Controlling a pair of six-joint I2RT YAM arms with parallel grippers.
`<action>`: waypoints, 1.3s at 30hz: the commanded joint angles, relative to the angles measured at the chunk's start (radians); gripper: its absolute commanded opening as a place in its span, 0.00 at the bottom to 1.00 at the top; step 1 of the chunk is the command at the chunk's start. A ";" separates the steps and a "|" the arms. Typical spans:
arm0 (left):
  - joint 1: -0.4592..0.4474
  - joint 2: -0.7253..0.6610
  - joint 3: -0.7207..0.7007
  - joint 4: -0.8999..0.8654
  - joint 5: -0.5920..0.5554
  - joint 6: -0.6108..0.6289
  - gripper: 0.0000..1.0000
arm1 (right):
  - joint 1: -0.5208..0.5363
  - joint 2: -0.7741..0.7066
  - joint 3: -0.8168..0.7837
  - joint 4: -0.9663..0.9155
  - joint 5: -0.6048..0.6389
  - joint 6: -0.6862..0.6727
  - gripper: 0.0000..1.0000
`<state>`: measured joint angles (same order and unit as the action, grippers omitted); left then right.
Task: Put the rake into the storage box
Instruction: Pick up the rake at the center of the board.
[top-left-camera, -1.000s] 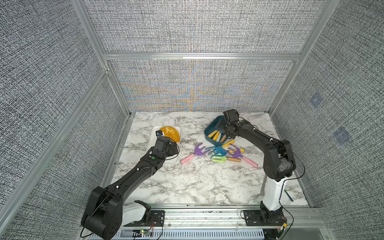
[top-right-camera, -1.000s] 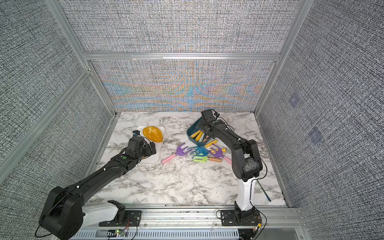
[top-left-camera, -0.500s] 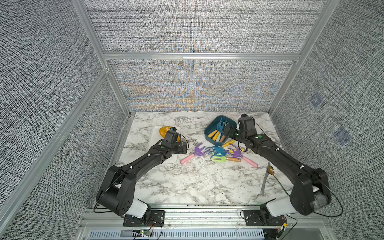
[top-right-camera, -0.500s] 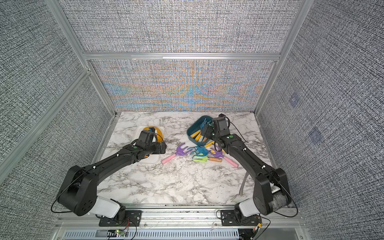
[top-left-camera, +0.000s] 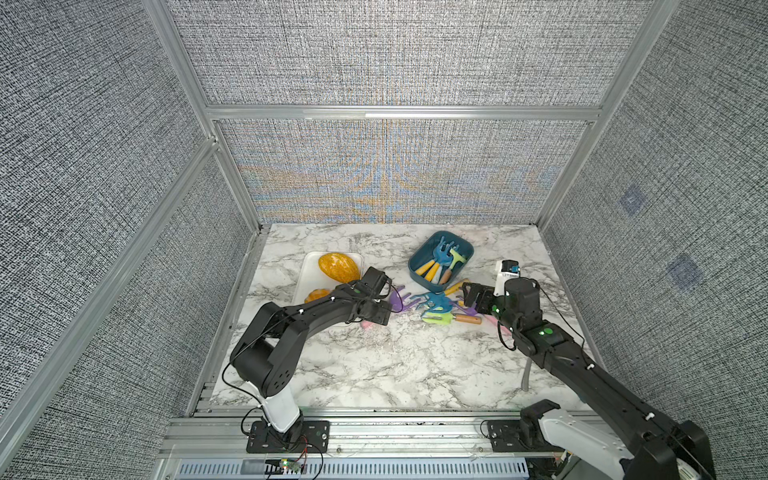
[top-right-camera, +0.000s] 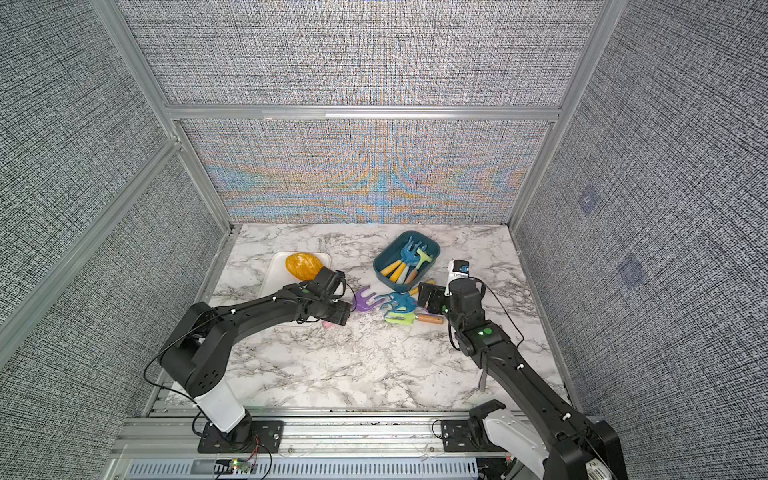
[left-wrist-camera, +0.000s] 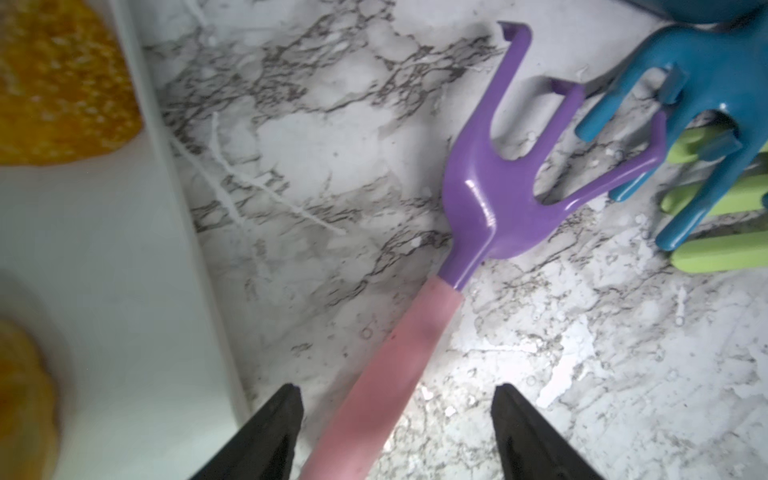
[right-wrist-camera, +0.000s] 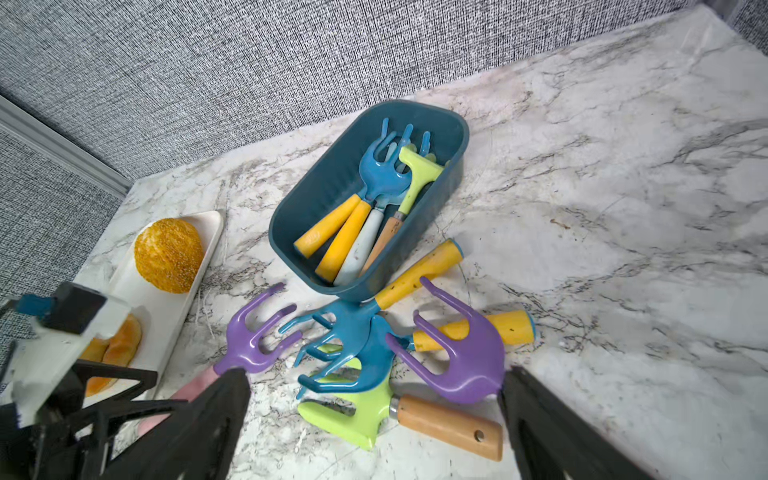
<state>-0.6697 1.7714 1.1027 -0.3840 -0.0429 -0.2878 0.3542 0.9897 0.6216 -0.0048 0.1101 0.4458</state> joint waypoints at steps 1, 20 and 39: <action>-0.020 0.056 0.058 -0.069 -0.058 0.026 0.74 | 0.001 -0.007 -0.022 0.097 0.019 -0.002 0.99; -0.079 0.135 0.050 -0.096 -0.060 0.051 0.27 | 0.001 0.026 -0.011 0.078 0.019 0.005 0.99; -0.090 -0.080 0.153 -0.120 -0.014 0.039 0.00 | 0.000 -0.023 -0.047 0.069 0.147 0.032 0.99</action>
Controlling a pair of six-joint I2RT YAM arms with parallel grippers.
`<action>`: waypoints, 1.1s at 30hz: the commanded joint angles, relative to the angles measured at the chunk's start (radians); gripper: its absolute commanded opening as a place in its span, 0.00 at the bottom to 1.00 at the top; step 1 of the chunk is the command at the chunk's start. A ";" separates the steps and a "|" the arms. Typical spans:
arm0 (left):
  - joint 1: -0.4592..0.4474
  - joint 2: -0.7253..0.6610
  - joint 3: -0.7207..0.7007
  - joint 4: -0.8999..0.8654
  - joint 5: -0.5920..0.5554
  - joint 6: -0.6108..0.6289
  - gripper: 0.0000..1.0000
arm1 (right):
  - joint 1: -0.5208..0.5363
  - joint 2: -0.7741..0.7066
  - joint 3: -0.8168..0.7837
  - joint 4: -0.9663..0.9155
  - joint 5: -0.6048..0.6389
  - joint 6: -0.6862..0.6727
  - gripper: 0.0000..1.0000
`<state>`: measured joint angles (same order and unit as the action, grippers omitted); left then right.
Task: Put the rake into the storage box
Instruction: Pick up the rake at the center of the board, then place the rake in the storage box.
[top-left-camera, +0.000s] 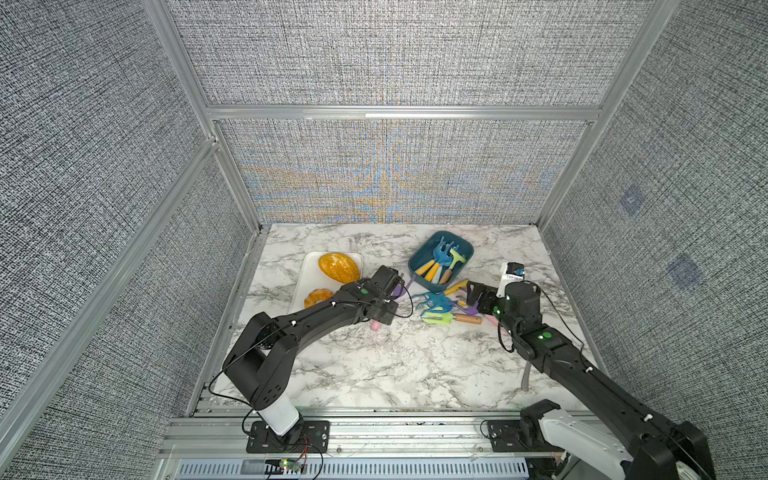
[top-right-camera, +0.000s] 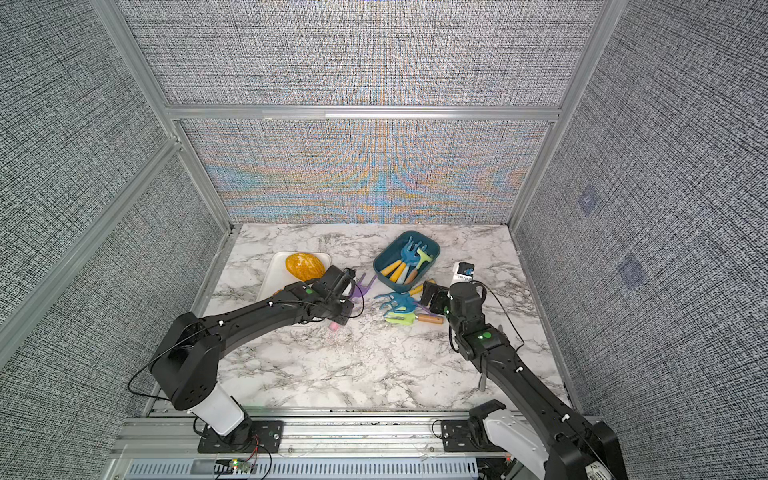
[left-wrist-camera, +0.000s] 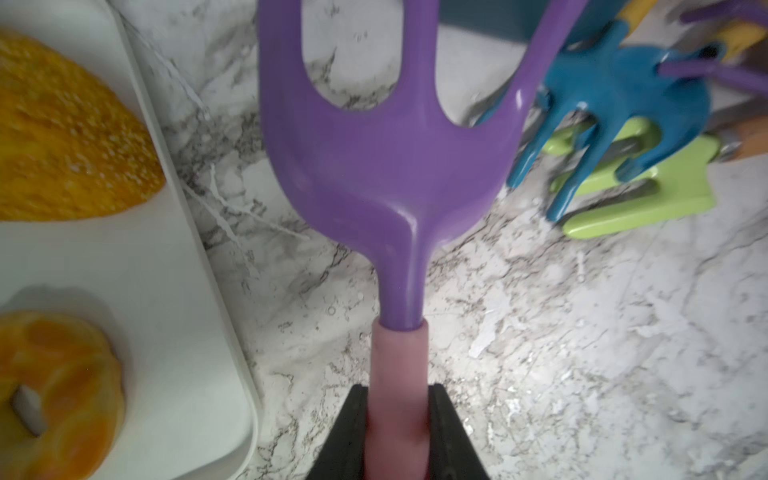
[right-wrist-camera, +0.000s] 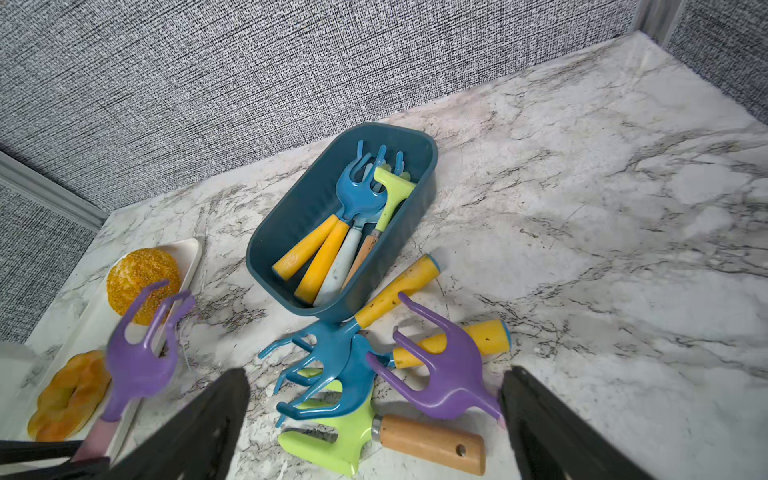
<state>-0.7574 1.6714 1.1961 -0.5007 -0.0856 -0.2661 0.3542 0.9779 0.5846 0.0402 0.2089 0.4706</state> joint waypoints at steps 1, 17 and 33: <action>-0.002 0.049 0.109 -0.022 0.032 0.029 0.00 | 0.000 -0.016 -0.014 0.024 0.058 0.007 0.99; -0.001 0.640 0.983 -0.261 0.071 0.189 0.00 | -0.002 -0.031 -0.036 0.021 0.139 0.016 0.99; 0.013 0.941 1.330 -0.210 -0.006 0.291 0.00 | -0.008 -0.016 -0.034 0.022 0.144 0.018 0.99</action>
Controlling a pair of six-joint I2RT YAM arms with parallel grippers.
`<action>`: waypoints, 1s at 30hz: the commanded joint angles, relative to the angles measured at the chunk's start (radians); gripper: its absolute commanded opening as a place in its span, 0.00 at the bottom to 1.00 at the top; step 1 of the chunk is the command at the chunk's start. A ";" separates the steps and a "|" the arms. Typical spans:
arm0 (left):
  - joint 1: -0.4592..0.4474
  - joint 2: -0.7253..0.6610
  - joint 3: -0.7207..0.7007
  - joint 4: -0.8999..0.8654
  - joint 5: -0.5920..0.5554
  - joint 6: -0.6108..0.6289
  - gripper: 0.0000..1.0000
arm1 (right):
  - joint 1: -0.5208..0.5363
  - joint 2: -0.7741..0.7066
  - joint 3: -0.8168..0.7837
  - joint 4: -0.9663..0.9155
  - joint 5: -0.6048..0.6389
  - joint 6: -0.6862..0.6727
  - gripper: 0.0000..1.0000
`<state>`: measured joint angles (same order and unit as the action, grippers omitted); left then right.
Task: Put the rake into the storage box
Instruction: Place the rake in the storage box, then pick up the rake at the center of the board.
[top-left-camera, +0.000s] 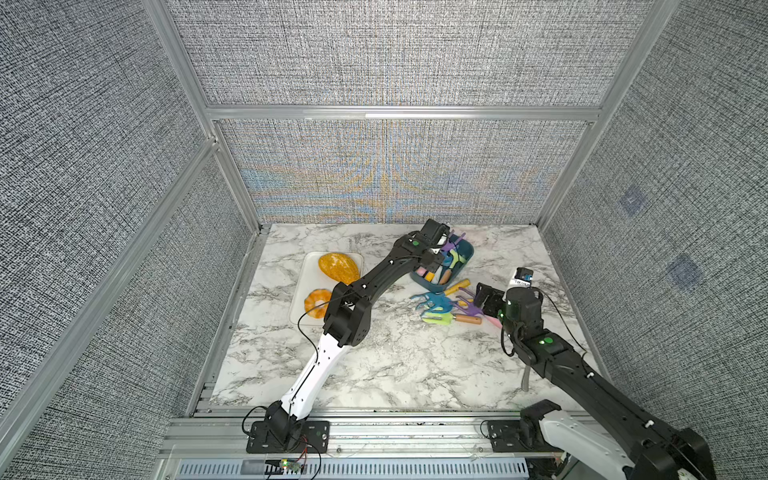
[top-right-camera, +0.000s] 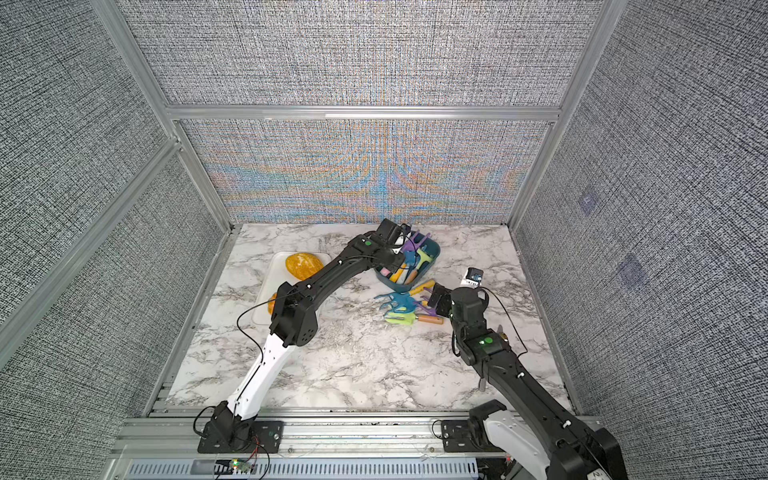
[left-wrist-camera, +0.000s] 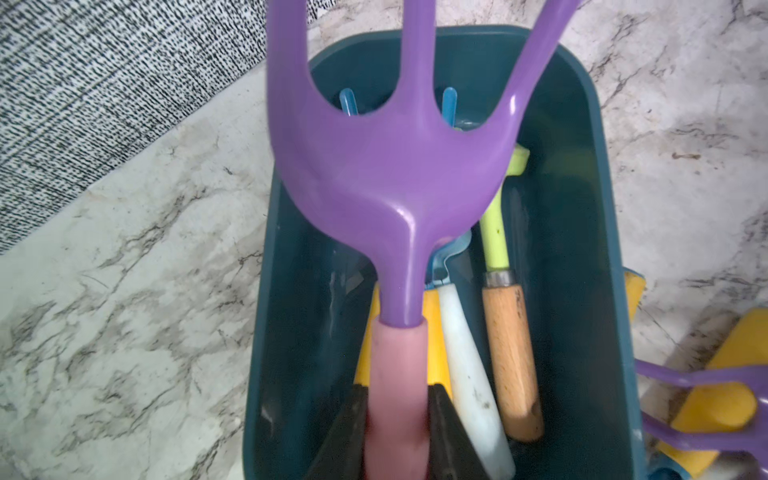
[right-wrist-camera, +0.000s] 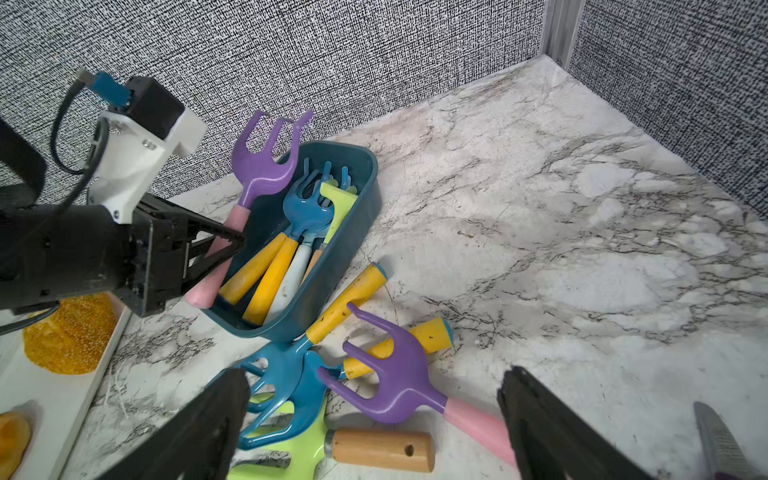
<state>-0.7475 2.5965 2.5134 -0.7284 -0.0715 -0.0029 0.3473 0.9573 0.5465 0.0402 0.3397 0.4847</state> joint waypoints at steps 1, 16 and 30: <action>0.004 0.018 0.013 0.016 -0.019 0.025 0.00 | -0.001 0.006 0.004 0.023 0.013 0.005 0.99; 0.004 -0.200 -0.154 0.012 0.091 -0.093 0.82 | -0.002 0.037 0.007 0.039 -0.054 -0.032 0.99; 0.005 -0.807 -0.934 0.226 -0.009 -0.222 0.99 | -0.004 0.182 0.050 0.045 -0.281 -0.112 0.98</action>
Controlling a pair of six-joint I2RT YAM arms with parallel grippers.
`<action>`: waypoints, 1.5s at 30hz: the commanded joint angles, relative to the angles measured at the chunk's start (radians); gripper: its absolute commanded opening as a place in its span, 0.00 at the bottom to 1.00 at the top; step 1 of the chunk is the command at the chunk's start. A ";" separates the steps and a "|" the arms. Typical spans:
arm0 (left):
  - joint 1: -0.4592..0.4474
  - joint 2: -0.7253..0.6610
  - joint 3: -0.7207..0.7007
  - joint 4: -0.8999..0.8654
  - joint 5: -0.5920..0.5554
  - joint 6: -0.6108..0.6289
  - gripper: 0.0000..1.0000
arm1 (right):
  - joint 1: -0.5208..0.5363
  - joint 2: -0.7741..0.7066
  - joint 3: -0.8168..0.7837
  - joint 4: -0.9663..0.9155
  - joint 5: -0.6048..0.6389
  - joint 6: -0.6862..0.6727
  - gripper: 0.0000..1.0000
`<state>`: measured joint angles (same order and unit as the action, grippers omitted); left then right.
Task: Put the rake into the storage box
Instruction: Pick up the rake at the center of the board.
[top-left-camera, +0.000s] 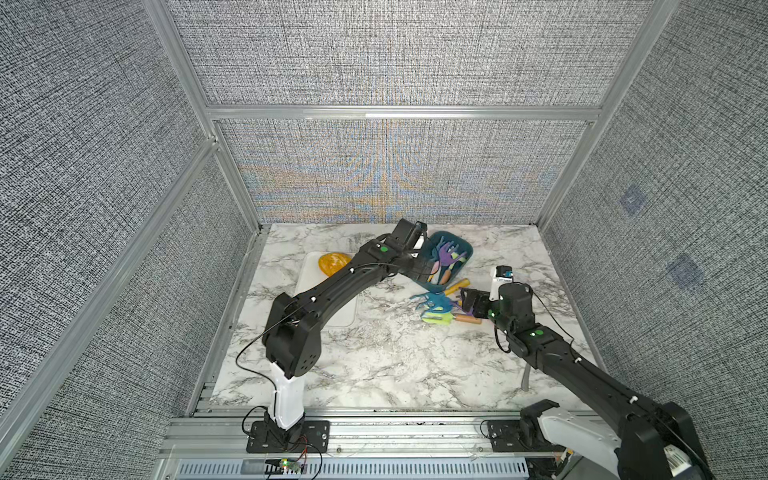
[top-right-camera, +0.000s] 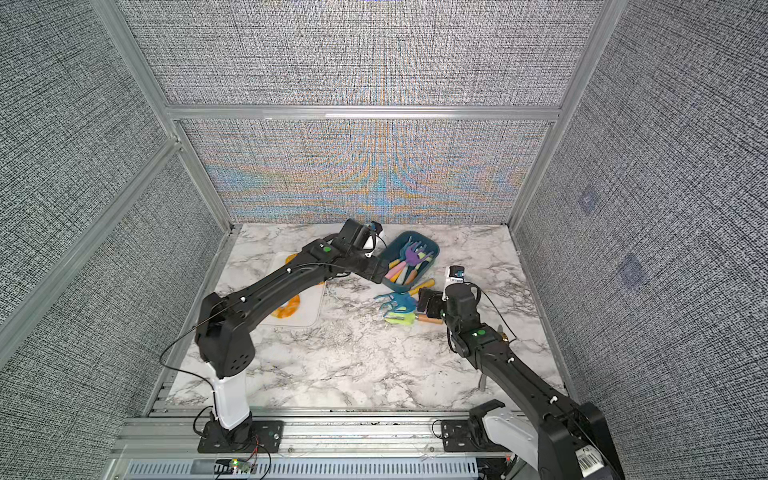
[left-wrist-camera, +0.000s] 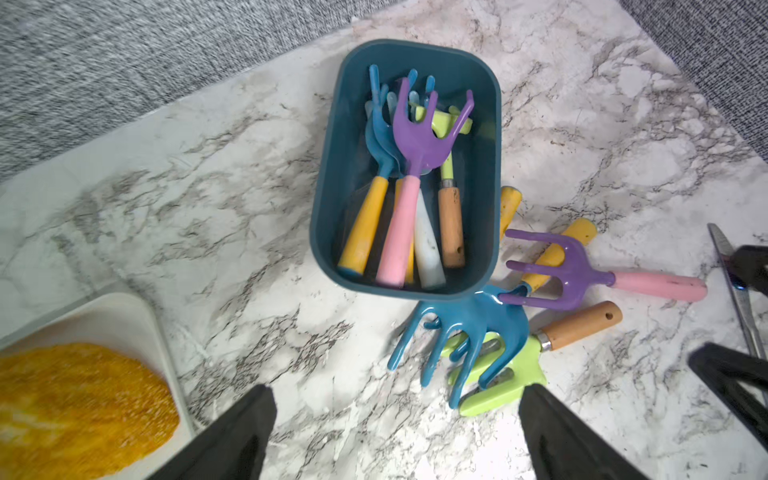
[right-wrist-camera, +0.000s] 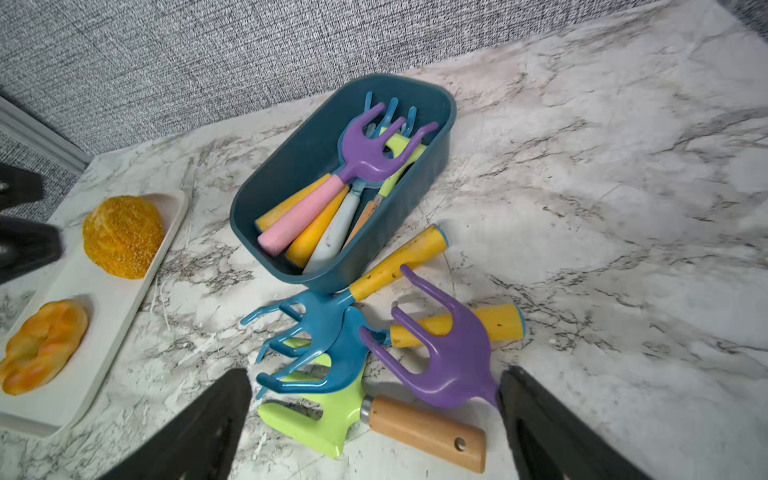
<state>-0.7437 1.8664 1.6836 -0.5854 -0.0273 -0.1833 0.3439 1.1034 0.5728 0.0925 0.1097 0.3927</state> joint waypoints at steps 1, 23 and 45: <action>0.001 -0.118 -0.156 0.099 -0.068 -0.050 0.99 | 0.000 0.057 0.034 -0.014 -0.062 -0.021 0.97; 0.009 -0.612 -0.873 0.412 -0.376 -0.117 0.99 | 0.039 0.374 0.102 -0.182 -0.245 -0.008 0.93; 0.009 -0.566 -0.846 0.393 -0.363 -0.124 0.99 | 0.413 0.495 0.187 -0.429 0.027 0.052 0.40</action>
<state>-0.7361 1.2961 0.8318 -0.2054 -0.3824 -0.3069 0.7319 1.5536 0.7395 -0.2283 0.0448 0.4362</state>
